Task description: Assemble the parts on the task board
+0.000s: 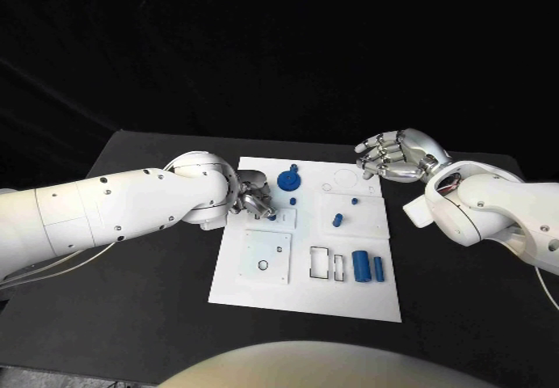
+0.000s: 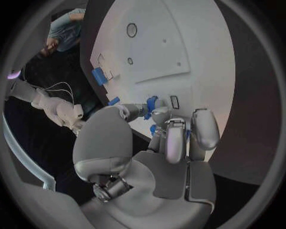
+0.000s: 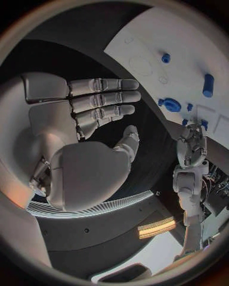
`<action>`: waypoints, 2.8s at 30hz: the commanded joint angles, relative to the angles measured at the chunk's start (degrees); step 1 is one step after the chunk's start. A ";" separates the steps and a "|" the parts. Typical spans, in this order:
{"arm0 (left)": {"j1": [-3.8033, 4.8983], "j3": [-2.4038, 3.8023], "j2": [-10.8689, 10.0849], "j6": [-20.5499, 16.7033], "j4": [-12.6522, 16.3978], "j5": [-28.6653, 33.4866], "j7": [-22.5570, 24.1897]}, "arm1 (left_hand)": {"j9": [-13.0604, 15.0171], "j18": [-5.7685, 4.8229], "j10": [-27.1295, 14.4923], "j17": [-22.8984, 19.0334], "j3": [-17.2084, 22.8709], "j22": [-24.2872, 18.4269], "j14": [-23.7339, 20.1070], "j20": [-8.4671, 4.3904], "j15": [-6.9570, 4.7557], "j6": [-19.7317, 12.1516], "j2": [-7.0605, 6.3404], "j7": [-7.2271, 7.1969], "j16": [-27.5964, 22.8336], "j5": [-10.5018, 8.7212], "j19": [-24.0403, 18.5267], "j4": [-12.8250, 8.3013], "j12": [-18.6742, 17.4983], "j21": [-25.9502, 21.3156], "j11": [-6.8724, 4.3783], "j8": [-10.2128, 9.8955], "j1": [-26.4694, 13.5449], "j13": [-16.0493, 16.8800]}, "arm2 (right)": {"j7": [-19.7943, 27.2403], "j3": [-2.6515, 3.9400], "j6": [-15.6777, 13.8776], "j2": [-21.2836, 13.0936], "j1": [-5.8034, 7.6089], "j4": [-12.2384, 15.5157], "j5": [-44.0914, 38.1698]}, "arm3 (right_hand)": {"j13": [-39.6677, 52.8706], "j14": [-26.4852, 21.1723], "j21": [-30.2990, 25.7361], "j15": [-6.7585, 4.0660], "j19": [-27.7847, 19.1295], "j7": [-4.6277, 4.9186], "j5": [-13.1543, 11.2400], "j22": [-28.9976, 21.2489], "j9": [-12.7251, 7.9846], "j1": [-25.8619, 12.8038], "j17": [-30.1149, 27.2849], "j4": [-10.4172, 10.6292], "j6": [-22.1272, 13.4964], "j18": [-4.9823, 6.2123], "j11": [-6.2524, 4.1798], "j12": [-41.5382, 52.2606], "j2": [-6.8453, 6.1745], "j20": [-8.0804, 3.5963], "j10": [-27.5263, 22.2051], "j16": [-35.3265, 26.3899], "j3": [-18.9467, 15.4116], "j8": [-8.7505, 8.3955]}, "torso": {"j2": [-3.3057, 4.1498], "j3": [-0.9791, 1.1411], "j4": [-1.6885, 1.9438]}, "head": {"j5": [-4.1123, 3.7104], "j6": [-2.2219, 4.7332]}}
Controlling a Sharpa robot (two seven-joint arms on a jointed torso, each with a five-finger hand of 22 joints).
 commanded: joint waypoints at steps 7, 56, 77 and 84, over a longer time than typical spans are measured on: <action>-0.16 -0.11 0.13 1.46 -0.09 0.79 -0.17 | 0.10 -0.85 0.59 11.62 7.51 0.22 4.87 -0.06 -0.43 -0.03 -0.53 -0.81 0.27 -0.14 0.58 -8.40 0.30 0.36 -0.16 0.16 -1.31 0.23 | 0.06 0.01 0.36 0.02 -0.03 0.00 0.05 | -0.23 -0.39 -0.50 0.12 -0.05 3.31 -0.06 -0.22 -0.12 -0.09 -0.11 -0.07 0.26 0.45 2.57 0.34 0.67 0.47 -2.86 -0.32 -0.24 0.15 | -0.01 0.03 0.02 | -0.02 -0.06; -0.14 -0.11 1.04 0.28 -1.15 3.42 -0.33 | -0.12 -0.93 0.91 11.66 4.89 0.53 4.89 -0.42 -0.80 0.80 0.99 -1.36 0.20 -0.59 0.86 -5.38 0.48 0.25 -0.61 -0.50 -3.77 0.96 | -0.15 0.01 0.11 -0.41 -0.02 0.50 0.05 | -0.89 -0.85 -1.09 0.29 -0.15 3.39 -0.06 -0.86 -0.38 -0.10 -0.44 0.01 0.14 0.44 2.67 0.71 0.66 0.64 -3.11 -0.66 -0.39 0.32 | 0.03 0.00 0.00 | -0.60 -0.23; -0.14 -0.11 1.49 1.17 -1.48 4.10 -0.61 | -0.02 -1.00 1.17 11.69 4.54 0.87 4.90 -0.44 -0.77 1.06 0.94 -1.29 0.19 -0.79 1.07 -5.13 0.65 0.36 -0.53 -0.50 -4.55 1.33 | -0.15 0.01 0.25 -0.46 -0.02 0.51 0.05 | -1.09 -0.99 -1.29 0.33 -0.20 3.41 -0.05 -1.06 -0.46 -0.06 -0.54 0.01 0.12 0.44 2.70 0.84 0.67 0.68 -3.16 -0.76 -0.41 0.38 | -0.04 0.00 0.07 | -0.79 -0.51; -0.15 -0.11 1.52 1.20 -1.58 4.11 -1.10 | -0.15 -1.02 1.12 11.71 3.06 0.97 4.91 -0.38 -0.73 1.56 0.32 -1.31 0.17 -1.13 1.13 -3.24 0.57 0.33 -0.51 -0.84 -7.17 1.43 | -0.09 0.01 0.74 -0.41 -0.02 0.47 0.05 | -1.42 -1.16 -1.59 0.42 -0.25 3.47 -0.09 -1.38 -0.60 -0.20 -0.68 0.08 -0.01 0.44 2.77 1.04 0.43 0.77 -3.32 -0.87 -0.63 0.45 | 0.00 0.01 0.05 | -0.74 -0.53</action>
